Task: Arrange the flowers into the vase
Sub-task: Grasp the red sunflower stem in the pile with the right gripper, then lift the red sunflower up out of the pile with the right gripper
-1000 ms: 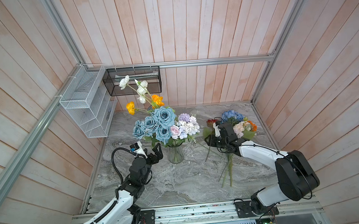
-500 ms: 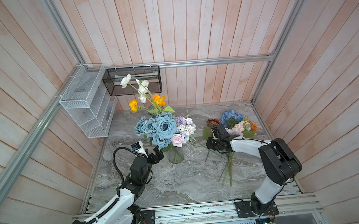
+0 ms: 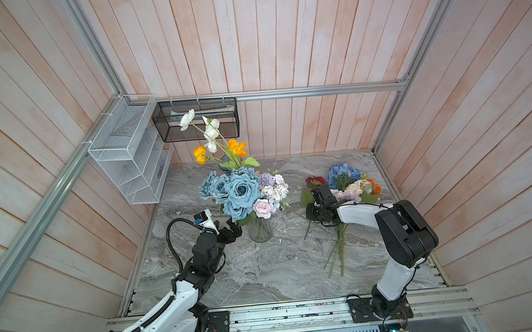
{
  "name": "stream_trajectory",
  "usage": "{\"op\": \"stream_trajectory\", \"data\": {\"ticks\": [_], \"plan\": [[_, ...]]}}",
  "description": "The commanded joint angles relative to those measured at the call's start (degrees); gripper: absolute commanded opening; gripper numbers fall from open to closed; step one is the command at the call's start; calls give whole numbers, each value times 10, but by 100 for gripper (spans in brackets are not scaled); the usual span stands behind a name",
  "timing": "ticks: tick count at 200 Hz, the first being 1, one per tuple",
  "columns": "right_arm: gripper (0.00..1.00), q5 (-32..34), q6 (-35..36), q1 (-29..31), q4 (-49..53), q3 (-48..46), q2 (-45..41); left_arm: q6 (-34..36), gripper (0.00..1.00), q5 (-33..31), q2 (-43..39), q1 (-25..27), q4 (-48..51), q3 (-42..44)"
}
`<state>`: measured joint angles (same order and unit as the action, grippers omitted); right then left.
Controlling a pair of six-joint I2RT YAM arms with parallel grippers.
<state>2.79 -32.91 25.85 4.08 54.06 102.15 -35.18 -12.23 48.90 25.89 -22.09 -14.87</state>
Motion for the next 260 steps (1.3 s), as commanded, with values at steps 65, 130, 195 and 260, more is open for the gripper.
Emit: {"op": "stream_trajectory", "data": {"ticks": [65,130,195,260], "plan": [[3,20,5,-5,-10,-7,-42,11,100,25,-32,-3,26,0],[0,-44,-13,-35,-39,-22,-153,53,100,121,-78,-2,76,-2],[0,-105,-1,-38,-103,-19,-262,100,100,249,-91,5,102,-28],[0,-125,10,1,-325,-126,-408,126,100,251,-1,36,25,-91]]}}
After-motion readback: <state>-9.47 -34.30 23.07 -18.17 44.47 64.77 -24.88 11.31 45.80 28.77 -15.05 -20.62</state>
